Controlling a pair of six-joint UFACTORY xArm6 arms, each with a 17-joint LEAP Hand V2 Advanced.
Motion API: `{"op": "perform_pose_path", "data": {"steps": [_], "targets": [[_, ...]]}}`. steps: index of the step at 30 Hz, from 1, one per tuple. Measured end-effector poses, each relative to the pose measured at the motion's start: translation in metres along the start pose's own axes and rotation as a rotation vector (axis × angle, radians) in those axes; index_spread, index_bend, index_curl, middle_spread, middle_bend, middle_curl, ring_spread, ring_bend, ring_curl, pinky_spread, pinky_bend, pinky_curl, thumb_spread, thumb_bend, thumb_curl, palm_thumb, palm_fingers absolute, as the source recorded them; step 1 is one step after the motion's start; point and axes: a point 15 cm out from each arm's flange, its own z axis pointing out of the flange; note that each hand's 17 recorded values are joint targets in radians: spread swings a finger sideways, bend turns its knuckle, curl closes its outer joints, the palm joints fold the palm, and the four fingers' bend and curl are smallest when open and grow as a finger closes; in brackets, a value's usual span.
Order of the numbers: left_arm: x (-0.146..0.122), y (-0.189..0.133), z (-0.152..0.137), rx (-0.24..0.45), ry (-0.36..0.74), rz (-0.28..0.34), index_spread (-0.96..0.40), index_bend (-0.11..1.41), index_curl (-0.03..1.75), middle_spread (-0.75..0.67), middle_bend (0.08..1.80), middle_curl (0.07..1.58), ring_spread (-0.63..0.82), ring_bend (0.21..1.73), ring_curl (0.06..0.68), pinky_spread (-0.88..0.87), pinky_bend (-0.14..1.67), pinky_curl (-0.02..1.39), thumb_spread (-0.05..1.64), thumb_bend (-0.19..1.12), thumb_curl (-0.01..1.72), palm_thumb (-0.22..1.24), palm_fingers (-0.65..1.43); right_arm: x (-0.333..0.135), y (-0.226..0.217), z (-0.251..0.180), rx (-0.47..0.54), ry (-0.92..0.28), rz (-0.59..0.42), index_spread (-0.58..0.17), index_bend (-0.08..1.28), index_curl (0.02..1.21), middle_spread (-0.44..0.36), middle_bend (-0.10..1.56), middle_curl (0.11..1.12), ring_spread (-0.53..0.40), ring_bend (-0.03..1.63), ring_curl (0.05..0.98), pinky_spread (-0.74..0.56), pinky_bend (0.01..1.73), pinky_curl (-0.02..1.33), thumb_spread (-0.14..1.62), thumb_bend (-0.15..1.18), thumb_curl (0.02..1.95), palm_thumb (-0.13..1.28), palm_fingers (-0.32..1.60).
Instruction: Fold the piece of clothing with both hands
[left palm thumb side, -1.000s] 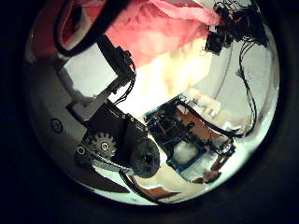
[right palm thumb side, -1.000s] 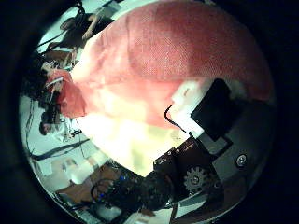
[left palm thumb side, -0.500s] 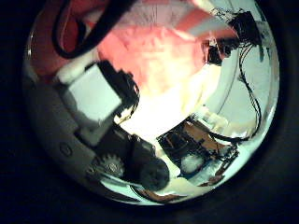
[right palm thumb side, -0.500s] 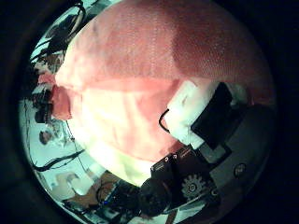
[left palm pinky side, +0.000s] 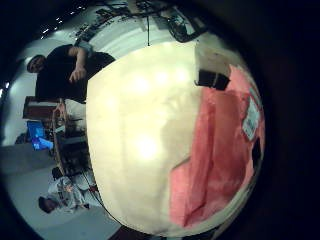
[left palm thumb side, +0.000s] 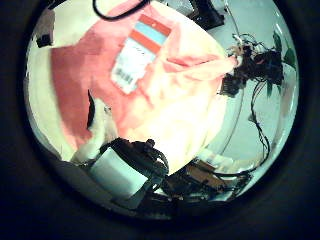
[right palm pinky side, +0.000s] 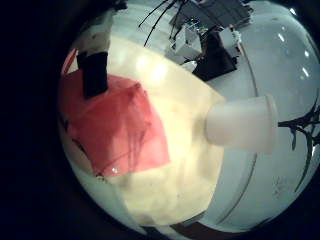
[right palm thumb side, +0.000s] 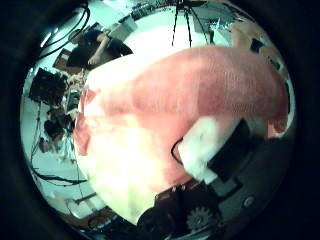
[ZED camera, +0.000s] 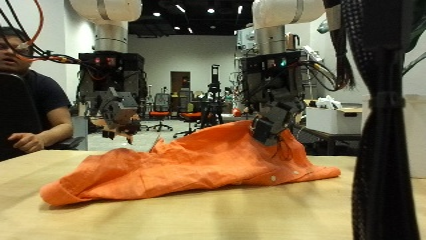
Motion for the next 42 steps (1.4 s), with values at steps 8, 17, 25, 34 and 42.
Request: {"op": "perform_pose_path", "data": {"steps": [8, 17, 25, 34, 42], "targets": [[-0.009, 0.013, -0.025, 0.023, -0.004, -0.007, 0.24, 0.10, 0.46, 0.39, 0.17, 0.45, 0.45, 0.65, 0.252, 0.40, 0.52, 0.36, 1.23, -0.01, 0.44, 0.64, -0.12, 0.048, 0.008, -0.031, 0.000, 0.023, 0.048, -0.365, 0.43, 0.56, -0.069, 0.49, 0.50, -0.015, 0.78, 0.454, 0.09, 0.64, 0.74, 1.42, -0.03, 0.25, 0.61, 0.02], [0.001, 0.063, -0.019, -0.038, 0.015, 0.018, 0.25, 0.12, 0.33, 0.40, 0.17, 0.36, 0.50, 0.59, 0.235, 0.46, 0.47, 0.33, 1.24, -0.01, 0.41, 0.64, -0.08, 0.075, 0.018, -0.050, -0.012, 0.036, 0.042, -0.367, 0.36, 0.48, -0.083, 0.48, 0.44, 0.070, 0.63, 0.366, 0.33, 0.45, 0.58, 1.39, -0.01, 0.25, 0.55, 0.13], [0.057, 0.111, -0.010, -0.025, 0.057, 0.103, 0.24, 0.13, 0.28, 0.37, 0.19, 0.33, 0.50, 0.58, 0.232, 0.45, 0.43, 0.31, 1.25, -0.01, 0.39, 0.63, -0.04, 0.070, 0.018, -0.031, -0.033, 0.033, 0.030, -0.355, 0.31, 0.44, -0.027, 0.43, 0.40, 0.076, 0.56, 0.320, 0.37, 0.35, 0.49, 1.36, -0.02, 0.24, 0.49, 0.22], [0.100, 0.172, -0.004, -0.050, 0.086, 0.178, 0.23, 0.15, 0.25, 0.33, 0.20, 0.33, 0.49, 0.57, 0.228, 0.43, 0.40, 0.31, 1.24, -0.01, 0.39, 0.63, -0.01, 0.068, 0.013, -0.002, -0.032, 0.032, -0.004, -0.329, 0.29, 0.42, -0.031, 0.36, 0.37, 0.102, 0.42, 0.269, 0.33, 0.24, 0.42, 1.18, -0.05, 0.23, 0.36, 0.21], [0.128, 0.200, 0.011, -0.081, 0.098, 0.229, 0.23, 0.15, 0.25, 0.31, 0.20, 0.33, 0.49, 0.57, 0.228, 0.42, 0.39, 0.31, 1.23, -0.01, 0.38, 0.64, 0.00, 0.070, 0.005, 0.012, -0.010, 0.034, -0.043, -0.331, 0.18, 0.38, 0.034, 0.23, 0.34, 0.146, 0.34, 0.244, 0.34, 0.27, 0.40, 0.90, -0.04, 0.25, 0.19, 0.16]]}}
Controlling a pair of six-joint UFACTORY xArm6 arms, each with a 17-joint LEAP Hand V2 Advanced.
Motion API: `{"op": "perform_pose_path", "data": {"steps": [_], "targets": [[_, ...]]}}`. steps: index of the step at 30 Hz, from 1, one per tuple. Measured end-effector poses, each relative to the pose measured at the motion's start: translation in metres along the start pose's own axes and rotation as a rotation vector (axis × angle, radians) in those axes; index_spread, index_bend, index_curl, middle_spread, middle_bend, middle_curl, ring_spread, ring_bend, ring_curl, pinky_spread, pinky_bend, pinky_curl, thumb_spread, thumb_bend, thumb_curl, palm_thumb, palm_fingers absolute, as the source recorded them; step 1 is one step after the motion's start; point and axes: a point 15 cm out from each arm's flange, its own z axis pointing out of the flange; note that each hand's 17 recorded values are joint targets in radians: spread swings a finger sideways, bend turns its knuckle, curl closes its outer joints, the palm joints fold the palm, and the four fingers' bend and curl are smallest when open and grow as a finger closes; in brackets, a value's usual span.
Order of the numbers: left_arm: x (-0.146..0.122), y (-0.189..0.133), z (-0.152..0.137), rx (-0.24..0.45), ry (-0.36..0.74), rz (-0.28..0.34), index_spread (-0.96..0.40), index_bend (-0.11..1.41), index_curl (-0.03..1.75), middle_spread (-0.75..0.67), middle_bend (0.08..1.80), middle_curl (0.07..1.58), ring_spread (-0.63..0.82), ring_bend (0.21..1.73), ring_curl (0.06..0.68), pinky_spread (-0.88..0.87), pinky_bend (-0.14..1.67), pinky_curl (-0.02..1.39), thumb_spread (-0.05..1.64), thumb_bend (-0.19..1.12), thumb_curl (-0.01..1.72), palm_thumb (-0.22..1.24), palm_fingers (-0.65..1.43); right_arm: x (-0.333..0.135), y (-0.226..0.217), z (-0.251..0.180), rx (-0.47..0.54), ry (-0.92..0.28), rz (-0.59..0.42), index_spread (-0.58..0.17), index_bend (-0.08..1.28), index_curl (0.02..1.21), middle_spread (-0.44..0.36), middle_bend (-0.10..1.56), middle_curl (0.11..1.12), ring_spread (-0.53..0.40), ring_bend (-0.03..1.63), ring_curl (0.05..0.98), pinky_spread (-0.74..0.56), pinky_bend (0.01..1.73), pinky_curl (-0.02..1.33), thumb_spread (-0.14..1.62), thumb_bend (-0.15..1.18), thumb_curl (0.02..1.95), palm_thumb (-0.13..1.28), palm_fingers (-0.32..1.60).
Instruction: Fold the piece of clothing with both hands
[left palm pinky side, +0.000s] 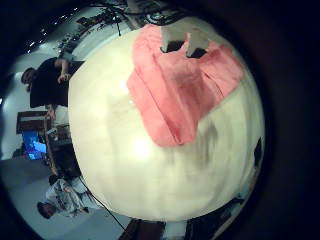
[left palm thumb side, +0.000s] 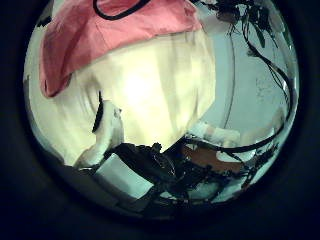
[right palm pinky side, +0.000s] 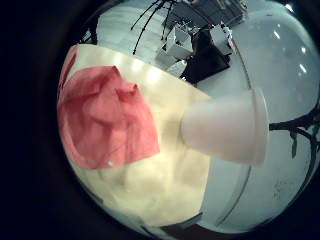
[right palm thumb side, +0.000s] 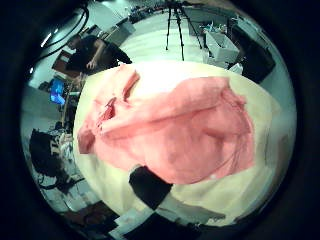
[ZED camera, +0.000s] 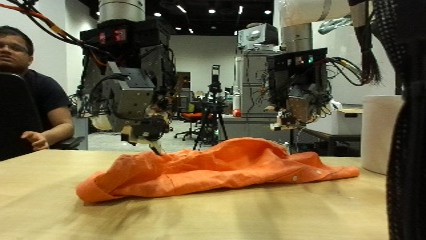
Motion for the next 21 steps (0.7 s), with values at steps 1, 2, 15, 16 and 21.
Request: {"op": "perform_pose_path", "data": {"steps": [1, 2, 15, 16, 21], "targets": [[0.002, 0.001, 0.001, -0.003, 0.000, 0.001, 0.23, 0.15, 0.25, 0.31, 0.20, 0.33, 0.49, 0.58, 0.228, 0.43, 0.39, 0.31, 1.23, -0.01, 0.38, 0.64, 0.00, 0.000, 0.000, 0.001, -0.001, 0.000, -0.009, -0.333, 0.17, 0.38, 0.035, 0.22, 0.33, 0.147, 0.34, 0.243, 0.35, 0.27, 0.40, 0.88, -0.05, 0.25, 0.17, 0.16], [0.003, 0.001, 0.002, -0.004, 0.001, 0.002, 0.23, 0.15, 0.25, 0.31, 0.20, 0.33, 0.49, 0.58, 0.228, 0.43, 0.39, 0.31, 1.23, -0.01, 0.38, 0.64, 0.00, 0.000, 0.000, 0.003, -0.002, 0.000, -0.023, -0.333, 0.17, 0.37, 0.038, 0.21, 0.33, 0.156, 0.33, 0.242, 0.35, 0.27, 0.39, 0.86, -0.05, 0.26, 0.16, 0.15], [0.007, 0.024, -0.021, 0.012, -0.006, -0.003, 0.22, 0.15, 0.26, 0.29, 0.20, 0.33, 0.48, 0.59, 0.226, 0.42, 0.38, 0.31, 1.23, -0.01, 0.38, 0.66, 0.01, 0.026, 0.019, -0.053, -0.016, 0.006, -0.077, -0.341, 0.18, 0.34, 0.038, 0.22, 0.34, 0.151, 0.28, 0.231, 0.32, 0.20, 0.34, 0.83, -0.03, 0.29, 0.12, 0.24], [0.007, 0.026, -0.023, 0.014, -0.006, -0.003, 0.22, 0.16, 0.26, 0.29, 0.20, 0.33, 0.48, 0.58, 0.225, 0.42, 0.38, 0.31, 1.23, -0.01, 0.38, 0.66, 0.02, 0.024, 0.029, -0.055, -0.053, -0.001, -0.085, -0.337, 0.17, 0.33, 0.038, 0.21, 0.34, 0.149, 0.28, 0.233, 0.31, 0.20, 0.34, 0.83, -0.04, 0.29, 0.12, 0.23], [0.007, 0.029, -0.030, 0.031, -0.009, -0.003, 0.22, 0.16, 0.26, 0.29, 0.20, 0.33, 0.48, 0.58, 0.222, 0.42, 0.38, 0.31, 1.23, -0.01, 0.38, 0.66, 0.02, 0.025, 0.058, -0.052, -0.152, -0.023, -0.121, -0.325, 0.16, 0.32, 0.044, 0.20, 0.34, 0.145, 0.28, 0.237, 0.29, 0.20, 0.34, 0.86, -0.03, 0.29, 0.11, 0.21]]}}
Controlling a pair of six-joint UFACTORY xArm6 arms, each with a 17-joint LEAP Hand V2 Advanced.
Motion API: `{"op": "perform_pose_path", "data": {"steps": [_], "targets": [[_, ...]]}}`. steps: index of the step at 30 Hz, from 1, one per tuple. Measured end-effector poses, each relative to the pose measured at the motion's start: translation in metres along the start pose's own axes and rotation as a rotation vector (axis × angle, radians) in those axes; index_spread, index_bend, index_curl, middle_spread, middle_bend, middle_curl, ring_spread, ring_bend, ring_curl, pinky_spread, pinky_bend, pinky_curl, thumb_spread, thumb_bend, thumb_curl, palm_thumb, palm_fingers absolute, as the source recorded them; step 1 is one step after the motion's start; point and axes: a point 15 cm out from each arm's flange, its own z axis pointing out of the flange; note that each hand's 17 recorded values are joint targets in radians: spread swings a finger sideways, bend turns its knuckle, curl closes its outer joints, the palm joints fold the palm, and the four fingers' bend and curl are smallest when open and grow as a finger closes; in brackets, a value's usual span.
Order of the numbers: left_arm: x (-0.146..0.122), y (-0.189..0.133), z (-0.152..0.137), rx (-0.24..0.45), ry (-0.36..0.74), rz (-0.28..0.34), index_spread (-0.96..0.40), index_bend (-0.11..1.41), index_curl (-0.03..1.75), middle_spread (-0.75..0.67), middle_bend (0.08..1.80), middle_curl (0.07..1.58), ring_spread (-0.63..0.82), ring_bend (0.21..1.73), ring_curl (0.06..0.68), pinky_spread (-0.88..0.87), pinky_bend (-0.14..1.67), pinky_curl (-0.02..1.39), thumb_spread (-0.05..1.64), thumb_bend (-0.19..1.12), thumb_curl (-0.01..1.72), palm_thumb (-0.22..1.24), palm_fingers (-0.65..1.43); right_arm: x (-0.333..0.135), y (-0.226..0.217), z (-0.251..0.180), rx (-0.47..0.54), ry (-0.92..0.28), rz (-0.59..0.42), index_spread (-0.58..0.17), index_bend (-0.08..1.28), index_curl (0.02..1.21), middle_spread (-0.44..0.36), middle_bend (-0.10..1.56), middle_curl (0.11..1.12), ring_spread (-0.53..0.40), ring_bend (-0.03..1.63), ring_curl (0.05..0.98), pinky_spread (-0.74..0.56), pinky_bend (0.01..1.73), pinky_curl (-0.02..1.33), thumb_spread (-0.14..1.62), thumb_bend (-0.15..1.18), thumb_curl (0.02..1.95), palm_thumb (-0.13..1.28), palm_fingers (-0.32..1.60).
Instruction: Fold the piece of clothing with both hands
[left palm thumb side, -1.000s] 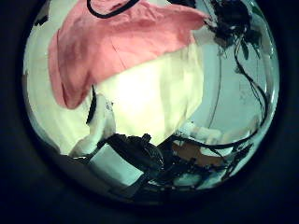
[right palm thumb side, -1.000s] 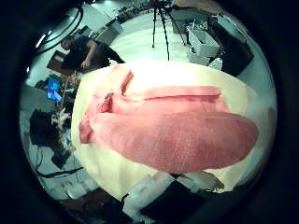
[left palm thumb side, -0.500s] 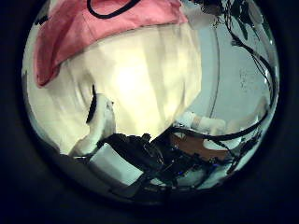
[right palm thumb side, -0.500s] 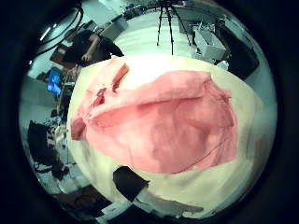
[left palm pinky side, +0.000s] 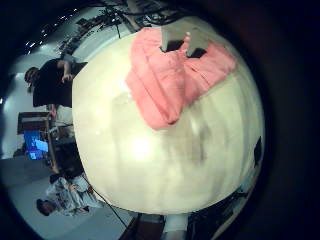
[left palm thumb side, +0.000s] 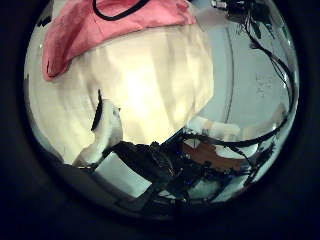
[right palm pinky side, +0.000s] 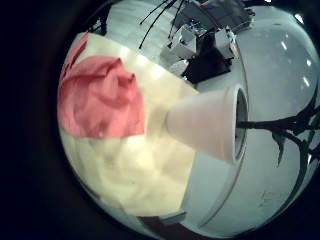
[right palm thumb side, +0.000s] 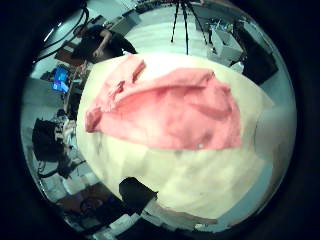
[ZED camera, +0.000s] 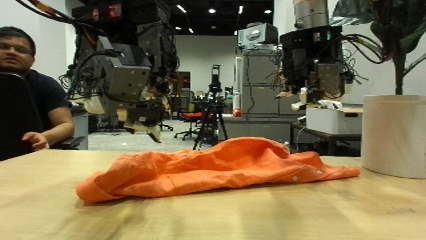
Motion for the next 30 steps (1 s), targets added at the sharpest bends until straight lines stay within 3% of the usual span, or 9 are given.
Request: {"op": "perform_pose_path", "data": {"steps": [5, 14, 22, 30], "targets": [[0.006, 0.018, -0.004, -0.022, 0.003, -0.020, 0.22, 0.15, 0.26, 0.29, 0.20, 0.34, 0.48, 0.58, 0.218, 0.42, 0.37, 0.31, 1.23, -0.01, 0.38, 0.67, 0.02, -0.006, 0.043, 0.023, -0.075, -0.028, -0.013, -0.319, 0.16, 0.30, 0.048, 0.20, 0.34, 0.147, 0.28, 0.239, 0.28, 0.20, 0.34, 0.87, -0.03, 0.29, 0.10, 0.19], [0.009, 0.031, -0.029, 0.025, -0.009, -0.060, 0.21, 0.15, 0.26, 0.28, 0.21, 0.34, 0.48, 0.57, 0.213, 0.42, 0.37, 0.31, 1.23, -0.02, 0.38, 0.66, 0.04, -0.025, 0.100, 0.016, -0.075, -0.045, -0.027, -0.317, 0.16, 0.29, 0.050, 0.20, 0.34, 0.142, 0.27, 0.243, 0.28, 0.20, 0.33, 0.88, -0.03, 0.30, 0.11, 0.20], [0.015, 0.034, -0.031, 0.029, -0.011, -0.060, 0.21, 0.15, 0.26, 0.27, 0.22, 0.34, 0.48, 0.57, 0.211, 0.42, 0.37, 0.31, 1.23, -0.01, 0.38, 0.66, 0.04, -0.028, 0.109, 0.020, -0.090, -0.048, -0.038, -0.313, 0.16, 0.28, 0.050, 0.20, 0.35, 0.146, 0.28, 0.247, 0.28, 0.21, 0.33, 0.90, -0.02, 0.30, 0.13, 0.21], [0.011, 0.038, -0.037, 0.044, -0.012, -0.071, 0.21, 0.15, 0.26, 0.27, 0.22, 0.35, 0.48, 0.57, 0.210, 0.41, 0.37, 0.31, 1.21, -0.02, 0.38, 0.66, 0.05, -0.028, 0.115, 0.050, -0.154, -0.073, -0.120, -0.305, 0.16, 0.28, 0.051, 0.20, 0.35, 0.130, 0.29, 0.250, 0.26, 0.21, 0.33, 0.99, -0.01, 0.31, 0.29, 0.23]]}}
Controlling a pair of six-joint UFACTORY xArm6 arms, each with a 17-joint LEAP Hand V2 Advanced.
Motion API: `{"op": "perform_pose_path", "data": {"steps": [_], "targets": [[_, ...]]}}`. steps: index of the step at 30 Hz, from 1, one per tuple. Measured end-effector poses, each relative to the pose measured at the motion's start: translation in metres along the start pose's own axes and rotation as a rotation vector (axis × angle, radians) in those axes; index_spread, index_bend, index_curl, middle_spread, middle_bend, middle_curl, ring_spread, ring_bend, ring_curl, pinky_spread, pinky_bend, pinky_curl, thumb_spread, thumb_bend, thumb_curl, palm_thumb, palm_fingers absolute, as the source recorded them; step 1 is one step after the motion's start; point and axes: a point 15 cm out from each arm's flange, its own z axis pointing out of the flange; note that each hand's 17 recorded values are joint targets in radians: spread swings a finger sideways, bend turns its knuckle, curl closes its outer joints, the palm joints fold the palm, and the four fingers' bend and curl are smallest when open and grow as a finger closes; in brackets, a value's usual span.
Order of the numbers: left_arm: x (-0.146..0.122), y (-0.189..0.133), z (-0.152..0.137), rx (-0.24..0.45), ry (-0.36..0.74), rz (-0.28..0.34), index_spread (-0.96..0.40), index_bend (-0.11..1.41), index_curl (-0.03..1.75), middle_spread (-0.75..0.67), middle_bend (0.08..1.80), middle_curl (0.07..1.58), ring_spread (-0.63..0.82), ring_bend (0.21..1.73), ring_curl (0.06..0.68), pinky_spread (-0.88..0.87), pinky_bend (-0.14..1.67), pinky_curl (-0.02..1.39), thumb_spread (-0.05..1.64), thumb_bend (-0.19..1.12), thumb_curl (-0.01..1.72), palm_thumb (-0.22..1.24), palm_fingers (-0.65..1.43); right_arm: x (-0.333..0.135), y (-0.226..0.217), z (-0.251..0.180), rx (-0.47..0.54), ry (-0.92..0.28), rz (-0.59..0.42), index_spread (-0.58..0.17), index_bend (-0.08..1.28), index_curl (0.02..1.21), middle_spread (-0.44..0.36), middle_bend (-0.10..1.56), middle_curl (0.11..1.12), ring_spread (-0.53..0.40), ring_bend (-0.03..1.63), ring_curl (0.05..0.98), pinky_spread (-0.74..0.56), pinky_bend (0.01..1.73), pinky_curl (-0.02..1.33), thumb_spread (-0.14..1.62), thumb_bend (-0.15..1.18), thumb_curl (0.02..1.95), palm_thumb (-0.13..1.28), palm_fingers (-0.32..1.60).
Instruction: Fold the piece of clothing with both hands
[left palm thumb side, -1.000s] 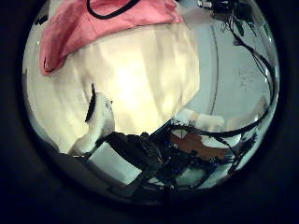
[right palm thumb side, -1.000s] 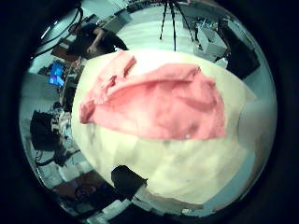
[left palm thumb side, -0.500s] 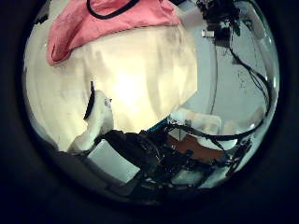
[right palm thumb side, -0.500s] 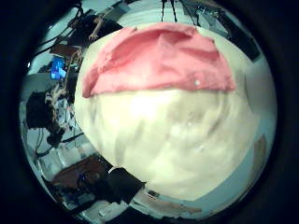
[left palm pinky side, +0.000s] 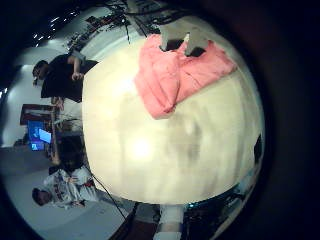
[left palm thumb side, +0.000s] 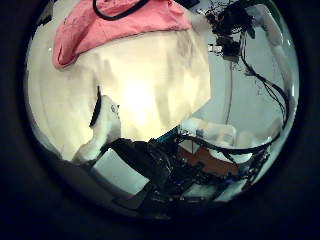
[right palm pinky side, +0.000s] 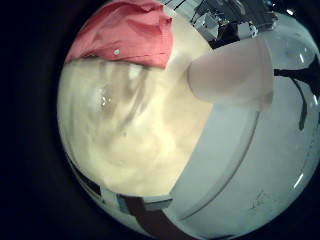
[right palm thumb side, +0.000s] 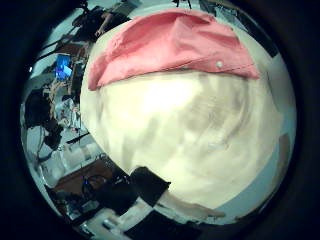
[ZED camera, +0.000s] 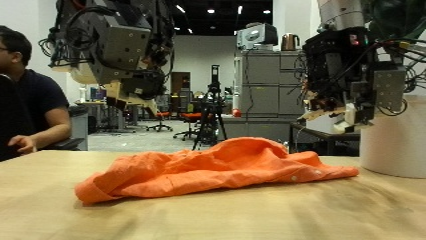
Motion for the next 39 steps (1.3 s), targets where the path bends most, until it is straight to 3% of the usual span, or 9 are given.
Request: {"op": "perform_pose_path", "data": {"steps": [12, 22, 24, 32, 37, 39], "targets": [[-0.001, 0.003, -0.001, 0.001, 0.000, -0.006, 0.20, 0.15, 0.26, 0.25, 0.22, 0.35, 0.47, 0.57, 0.209, 0.41, 0.36, 0.31, 1.21, -0.01, 0.38, 0.66, 0.05, 0.011, -0.019, 0.047, -0.061, -0.031, -0.024, -0.294, 0.16, 0.28, 0.032, 0.21, 0.35, 0.087, 0.29, 0.253, 0.23, 0.21, 0.32, 0.98, -0.02, 0.29, 0.29, 0.24], [-0.004, 0.005, 0.002, -0.007, 0.001, -0.012, 0.20, 0.15, 0.26, 0.24, 0.22, 0.35, 0.47, 0.57, 0.209, 0.40, 0.36, 0.31, 1.20, -0.01, 0.38, 0.67, 0.06, 0.021, -0.059, 0.049, -0.039, -0.013, -0.017, -0.284, 0.16, 0.28, 0.028, 0.20, 0.35, 0.082, 0.29, 0.253, 0.21, 0.21, 0.32, 1.01, -0.01, 0.31, 0.42, 0.25], [-0.004, 0.006, 0.003, -0.010, 0.001, -0.012, 0.19, 0.15, 0.26, 0.24, 0.22, 0.35, 0.48, 0.57, 0.209, 0.39, 0.36, 0.31, 1.20, -0.01, 0.38, 0.67, 0.06, 0.020, -0.066, 0.053, -0.050, 0.003, -0.025, -0.279, 0.16, 0.28, 0.028, 0.21, 0.35, 0.077, 0.29, 0.255, 0.20, 0.21, 0.32, 1.02, -0.01, 0.32, 0.49, 0.26], [-0.004, 0.006, 0.001, -0.007, 0.001, -0.010, 0.19, 0.15, 0.26, 0.24, 0.23, 0.35, 0.48, 0.58, 0.207, 0.40, 0.36, 0.31, 1.20, -0.02, 0.39, 0.67, 0.06, 0.038, -0.083, 0.072, -0.113, 0.074, -0.014, -0.260, 0.16, 0.28, 0.020, 0.21, 0.36, 0.062, 0.30, 0.256, 0.18, 0.20, 0.32, 1.02, -0.02, 0.32, 0.54, 0.28], [-0.004, 0.006, 0.001, -0.006, 0.002, -0.011, 0.19, 0.15, 0.26, 0.25, 0.23, 0.35, 0.47, 0.58, 0.208, 0.40, 0.36, 0.31, 1.20, -0.01, 0.39, 0.67, 0.06, 0.035, -0.091, 0.084, -0.133, 0.069, -0.022, -0.244, 0.19, 0.29, -0.001, 0.26, 0.37, -0.002, 0.36, 0.264, 0.13, 0.18, 0.30, 1.03, -0.01, 0.34, 0.62, 0.41], [-0.003, 0.006, 0.001, -0.005, 0.003, -0.011, 0.19, 0.15, 0.26, 0.24, 0.23, 0.35, 0.47, 0.58, 0.207, 0.39, 0.36, 0.31, 1.20, -0.02, 0.39, 0.68, 0.06, 0.034, -0.092, 0.083, -0.132, 0.070, -0.025, -0.260, 0.20, 0.30, -0.025, 0.31, 0.38, -0.069, 0.45, 0.273, 0.06, 0.17, 0.28, 1.03, 0.00, 0.35, 0.67, 0.58]]}}
